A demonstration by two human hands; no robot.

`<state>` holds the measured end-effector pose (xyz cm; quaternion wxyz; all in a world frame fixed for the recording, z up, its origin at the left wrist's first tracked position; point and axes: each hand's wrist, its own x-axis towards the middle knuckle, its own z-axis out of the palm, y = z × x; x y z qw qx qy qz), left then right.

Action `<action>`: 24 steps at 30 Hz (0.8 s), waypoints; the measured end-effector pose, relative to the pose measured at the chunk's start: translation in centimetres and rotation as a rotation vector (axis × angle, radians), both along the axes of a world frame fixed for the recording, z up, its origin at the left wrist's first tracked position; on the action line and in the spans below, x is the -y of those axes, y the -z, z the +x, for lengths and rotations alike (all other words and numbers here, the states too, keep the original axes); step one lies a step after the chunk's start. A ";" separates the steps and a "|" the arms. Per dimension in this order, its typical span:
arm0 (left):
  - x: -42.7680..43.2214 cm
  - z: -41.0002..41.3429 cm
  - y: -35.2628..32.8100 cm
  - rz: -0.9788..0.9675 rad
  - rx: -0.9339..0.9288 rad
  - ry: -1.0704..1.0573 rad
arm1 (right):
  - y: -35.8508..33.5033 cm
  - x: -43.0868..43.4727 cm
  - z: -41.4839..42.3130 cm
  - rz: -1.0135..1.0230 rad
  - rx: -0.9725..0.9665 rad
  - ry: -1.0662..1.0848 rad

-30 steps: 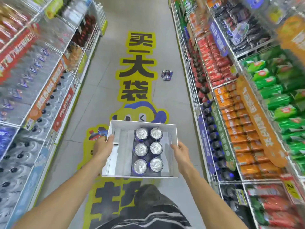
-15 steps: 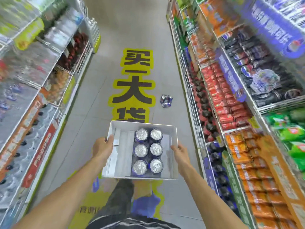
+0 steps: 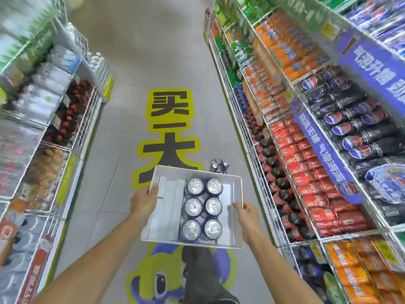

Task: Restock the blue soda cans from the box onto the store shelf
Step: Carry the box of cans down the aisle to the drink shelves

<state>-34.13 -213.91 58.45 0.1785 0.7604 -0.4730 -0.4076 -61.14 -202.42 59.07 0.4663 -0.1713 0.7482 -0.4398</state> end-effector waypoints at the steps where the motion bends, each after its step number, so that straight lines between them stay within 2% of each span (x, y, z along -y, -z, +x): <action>1: 2.3 -0.8 0.2 -0.007 0.005 0.002 | 0.5 2.3 -0.7 -0.001 -0.005 0.003; 7: 16.6 -5.6 0.6 -0.014 0.040 0.050 | 1.6 16.1 -5.2 0.003 0.045 0.020; 13: 30.2 -12.0 -1.4 -0.051 0.036 0.165 | 0.2 26.5 -10.1 -0.031 0.065 0.161; 18: 40.7 -19.1 -1.3 -0.092 0.004 0.422 | 0.7 30.6 -12.8 -0.093 0.101 0.424; 24: 46.9 -29.4 -1.0 -0.089 0.011 0.875 | 1.3 30.7 -12.5 -0.101 0.056 0.852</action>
